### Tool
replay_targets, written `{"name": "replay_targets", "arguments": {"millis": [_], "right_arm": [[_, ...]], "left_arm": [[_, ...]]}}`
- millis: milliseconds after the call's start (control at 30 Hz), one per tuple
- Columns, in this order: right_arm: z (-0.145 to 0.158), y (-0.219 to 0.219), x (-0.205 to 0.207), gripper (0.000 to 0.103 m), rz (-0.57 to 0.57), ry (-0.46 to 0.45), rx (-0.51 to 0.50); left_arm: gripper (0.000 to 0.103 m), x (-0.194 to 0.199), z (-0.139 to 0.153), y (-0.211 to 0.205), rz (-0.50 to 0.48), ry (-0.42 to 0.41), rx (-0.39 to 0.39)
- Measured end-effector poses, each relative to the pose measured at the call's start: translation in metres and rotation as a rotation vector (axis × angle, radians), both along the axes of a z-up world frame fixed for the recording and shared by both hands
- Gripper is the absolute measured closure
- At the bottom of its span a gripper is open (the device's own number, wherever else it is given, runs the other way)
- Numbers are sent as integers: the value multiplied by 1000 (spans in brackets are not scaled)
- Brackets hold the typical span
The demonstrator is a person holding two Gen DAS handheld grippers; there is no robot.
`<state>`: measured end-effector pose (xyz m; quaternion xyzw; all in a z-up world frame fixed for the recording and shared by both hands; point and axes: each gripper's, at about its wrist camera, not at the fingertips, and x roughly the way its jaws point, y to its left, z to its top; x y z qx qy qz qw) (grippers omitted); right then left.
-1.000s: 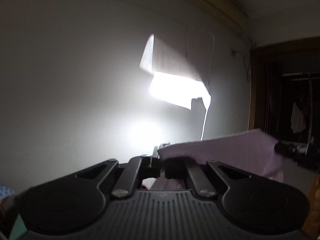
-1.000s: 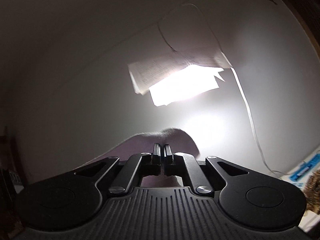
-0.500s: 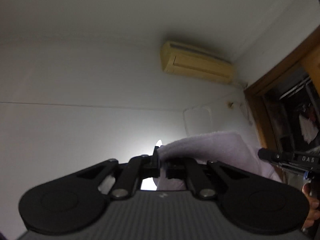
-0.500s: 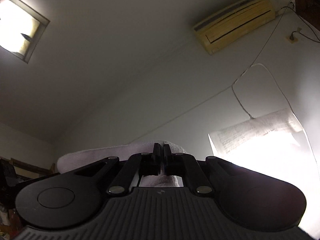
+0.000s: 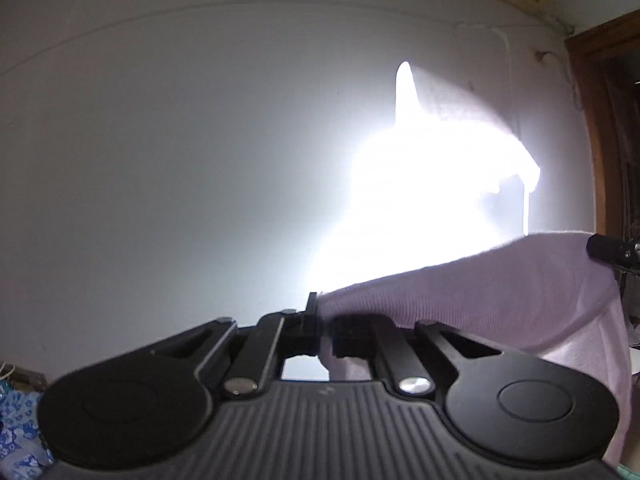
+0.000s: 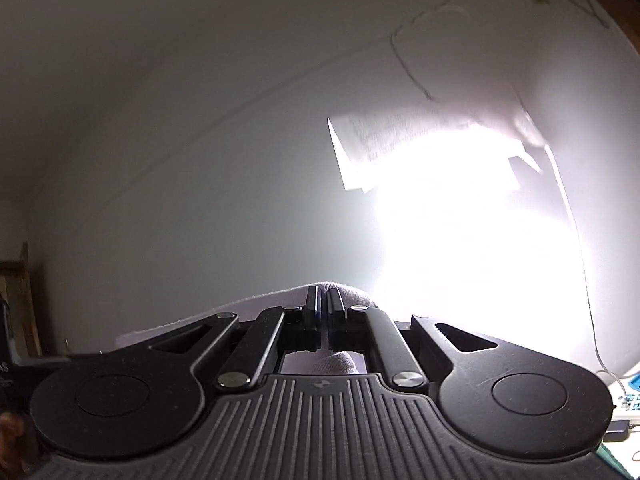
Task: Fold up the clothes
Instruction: 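Lay the shirt flat on the table and open both grippers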
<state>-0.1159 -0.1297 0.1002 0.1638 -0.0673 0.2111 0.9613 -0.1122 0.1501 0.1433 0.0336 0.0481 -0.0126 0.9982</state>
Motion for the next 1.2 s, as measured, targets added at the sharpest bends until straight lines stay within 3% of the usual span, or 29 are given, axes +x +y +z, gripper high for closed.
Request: {"name": "replay_targets", "arguments": {"millis": [167,267,333,367,400,533,667,733,767,800,933,967,1033,1100,1200], "right_arm": [[-17,13,91,100,-40,93,-52],[-43,20,171,100,-108,167,-74],[-63,37,222,95,-99,237,-180],[-75,45,238,92,-110,290,-255],[-88,50,246,91,-138,347,-313],[-136,16,224,67,-102,411,-204],[-189,-7,181,66,-13,580,-247],[-214,-14,153,66,18,691,-269],[-226,-17,137,66,38,744,-269],[-236,-19,123,65,57,795,-261],[-272,-5,80,64,130,958,-252],[-282,2,73,64,159,993,-259],[-290,12,52,64,197,1020,-280],[-295,20,32,61,221,1035,-297],[-303,25,13,56,220,1049,-250]], "left_arm": [[100,84,-31,-5,160,76,58],[86,157,-61,-8,300,141,140],[72,205,-81,-10,393,184,196],[62,223,-100,-4,423,266,228],[61,240,-120,2,450,356,261],[61,214,-178,40,329,528,155],[58,161,-203,48,274,592,145],[44,134,-216,52,246,624,140],[31,121,-222,55,232,640,138],[26,108,-228,57,218,656,135],[26,55,-253,65,162,719,125],[26,37,-256,70,127,725,92],[21,6,-261,78,46,743,25],[7,-18,-265,79,-45,772,-28],[5,-42,-274,69,-175,795,-62]]}}
